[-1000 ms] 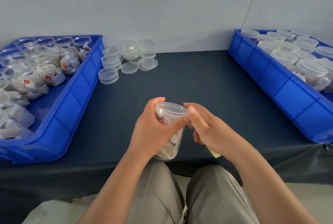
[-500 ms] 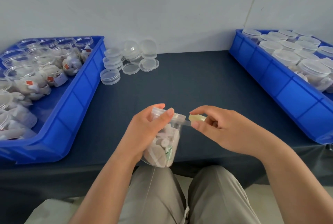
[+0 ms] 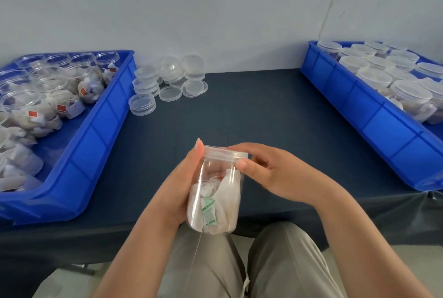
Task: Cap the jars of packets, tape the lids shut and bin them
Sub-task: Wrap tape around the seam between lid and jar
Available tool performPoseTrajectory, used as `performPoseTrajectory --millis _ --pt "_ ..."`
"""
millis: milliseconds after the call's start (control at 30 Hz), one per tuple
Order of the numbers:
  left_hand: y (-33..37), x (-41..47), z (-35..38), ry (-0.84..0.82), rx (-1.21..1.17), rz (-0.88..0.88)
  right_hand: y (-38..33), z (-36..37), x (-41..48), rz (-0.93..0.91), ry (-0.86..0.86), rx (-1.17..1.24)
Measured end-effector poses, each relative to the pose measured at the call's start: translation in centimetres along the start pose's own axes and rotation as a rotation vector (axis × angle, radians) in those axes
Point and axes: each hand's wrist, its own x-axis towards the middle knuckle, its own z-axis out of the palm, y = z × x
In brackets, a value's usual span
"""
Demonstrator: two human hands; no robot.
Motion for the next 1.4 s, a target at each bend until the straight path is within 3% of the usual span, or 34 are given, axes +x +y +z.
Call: performPoseTrajectory --millis 200,333,400,733,1100,1300,1400 --pt "0.9 -0.2 1.0 0.348 0.392 0.108 0.0 1.0 -0.3 0.121 0.135 -0.066" --pt "-0.1 -0.3 2.5 0.457 0.725 0.107 -0.4 2.1 -0.6 0.165 0.133 -0.079" --pt "-0.3 -0.4 2.3 0.457 0.756 0.113 -0.5 2.4 -0.8 0.173 0.133 -0.088" --pt "1.6 -0.9 0.9 0.496 0.538 0.079 -0.4 -0.3 -1.9 0.104 -0.072 -0.123" --pt "1.9 -2.5 0.5 0.234 -0.108 -0.165 -1.3 -2.2 -1.6 0.081 -0.063 -0.199" --pt "0.7 -2.3 0.4 0.04 -0.208 -0.036 -1.6 -0.8 -1.3 0.058 -0.082 -0.09" --pt "0.6 -1.9 -0.2 0.068 -0.153 0.043 -1.7 -0.9 -1.9 0.042 -0.118 -0.063"
